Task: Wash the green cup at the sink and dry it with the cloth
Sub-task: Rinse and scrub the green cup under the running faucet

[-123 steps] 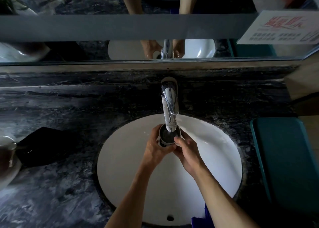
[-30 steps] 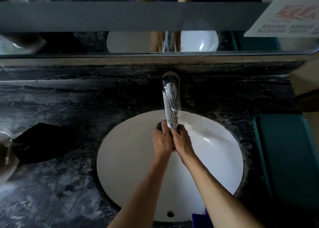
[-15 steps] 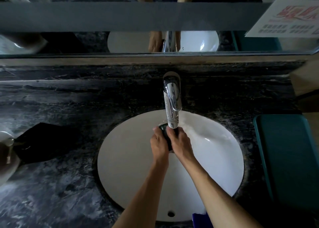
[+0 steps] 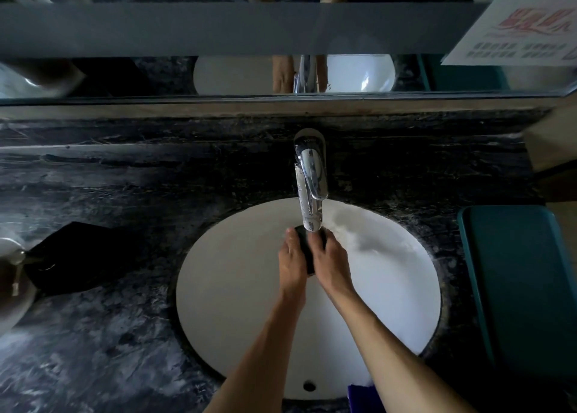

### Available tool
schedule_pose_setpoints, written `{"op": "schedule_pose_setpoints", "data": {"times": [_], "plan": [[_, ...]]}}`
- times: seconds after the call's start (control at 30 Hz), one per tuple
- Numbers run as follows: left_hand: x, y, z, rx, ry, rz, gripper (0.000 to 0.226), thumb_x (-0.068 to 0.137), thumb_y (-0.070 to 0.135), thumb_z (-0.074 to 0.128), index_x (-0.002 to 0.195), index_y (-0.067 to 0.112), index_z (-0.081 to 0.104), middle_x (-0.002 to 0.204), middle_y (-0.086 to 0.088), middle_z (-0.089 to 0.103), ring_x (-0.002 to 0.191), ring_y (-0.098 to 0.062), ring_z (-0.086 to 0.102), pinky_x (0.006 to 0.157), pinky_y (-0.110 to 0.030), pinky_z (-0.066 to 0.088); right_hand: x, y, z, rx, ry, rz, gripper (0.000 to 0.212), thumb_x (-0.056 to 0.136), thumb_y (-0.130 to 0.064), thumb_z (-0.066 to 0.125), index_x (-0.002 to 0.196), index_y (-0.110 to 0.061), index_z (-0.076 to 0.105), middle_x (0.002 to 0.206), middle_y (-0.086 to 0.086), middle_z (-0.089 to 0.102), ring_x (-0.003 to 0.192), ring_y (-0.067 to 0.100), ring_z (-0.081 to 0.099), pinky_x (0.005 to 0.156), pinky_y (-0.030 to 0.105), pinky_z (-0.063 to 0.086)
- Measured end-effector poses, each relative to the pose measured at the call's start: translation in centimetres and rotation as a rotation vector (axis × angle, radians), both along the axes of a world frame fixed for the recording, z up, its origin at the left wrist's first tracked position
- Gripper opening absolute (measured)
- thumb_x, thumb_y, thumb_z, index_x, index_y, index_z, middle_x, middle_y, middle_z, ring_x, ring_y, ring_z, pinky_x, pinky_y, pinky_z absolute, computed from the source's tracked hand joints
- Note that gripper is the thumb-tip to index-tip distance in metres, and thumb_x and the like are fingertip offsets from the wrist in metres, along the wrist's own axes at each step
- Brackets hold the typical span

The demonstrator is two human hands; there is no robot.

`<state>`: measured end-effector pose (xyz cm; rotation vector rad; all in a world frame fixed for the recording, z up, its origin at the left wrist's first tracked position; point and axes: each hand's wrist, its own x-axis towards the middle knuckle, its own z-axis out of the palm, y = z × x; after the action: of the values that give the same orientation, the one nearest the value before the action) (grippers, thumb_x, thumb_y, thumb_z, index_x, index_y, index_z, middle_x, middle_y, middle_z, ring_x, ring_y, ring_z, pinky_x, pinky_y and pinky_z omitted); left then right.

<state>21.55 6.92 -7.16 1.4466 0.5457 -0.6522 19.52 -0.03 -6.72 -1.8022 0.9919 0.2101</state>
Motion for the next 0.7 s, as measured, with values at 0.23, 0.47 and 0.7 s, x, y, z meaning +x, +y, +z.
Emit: {"op": "schedule_pose_setpoints", "data": {"times": [0.23, 0.47, 0.7], "plan": [[-0.4, 0.6, -0.5, -0.131, -0.032, -0.085, 0.021, 0.098, 0.034, 0.071, 0.111, 0.018, 0.068, 0.097, -0.004, 0.074, 0.089, -0.02, 0.071, 0.062, -0.024, 0.059, -0.3, -0.9, 0.0, 0.124, -0.048, -0.128, 0.036, 0.109, -0.028, 0.041, 0.097, -0.02, 0.073, 0.102, 0.004, 0.079, 0.098, 0.024, 0.072, 0.086, 0.041, 0.058], [-0.1, 2.5, -0.9, -0.128, -0.171, -0.223, 0.076, 0.085, -0.013, 0.077, 0.146, 0.019, 0.045, 0.123, -0.005, 0.073, 0.11, -0.016, 0.074, 0.086, -0.037, 0.063, -0.7, -1.8, 0.4, 0.624, -0.005, -0.298, 0.044, 0.111, -0.044, 0.036, 0.12, -0.026, 0.075, 0.104, -0.001, 0.082, 0.098, 0.024, 0.074, 0.074, 0.038, 0.059], [0.1, 2.8, -1.1, -0.055, -0.361, -0.219, 0.069, 0.071, -0.009, 0.082, 0.128, 0.018, 0.053, 0.118, -0.006, 0.071, 0.108, -0.016, 0.072, 0.087, -0.03, 0.062, -0.8, -2.2, 0.3, 0.639, -0.079, -0.367, 0.035, 0.107, -0.035, 0.045, 0.112, -0.028, 0.078, 0.112, -0.009, 0.079, 0.11, 0.016, 0.07, 0.091, 0.042, 0.055]]}}
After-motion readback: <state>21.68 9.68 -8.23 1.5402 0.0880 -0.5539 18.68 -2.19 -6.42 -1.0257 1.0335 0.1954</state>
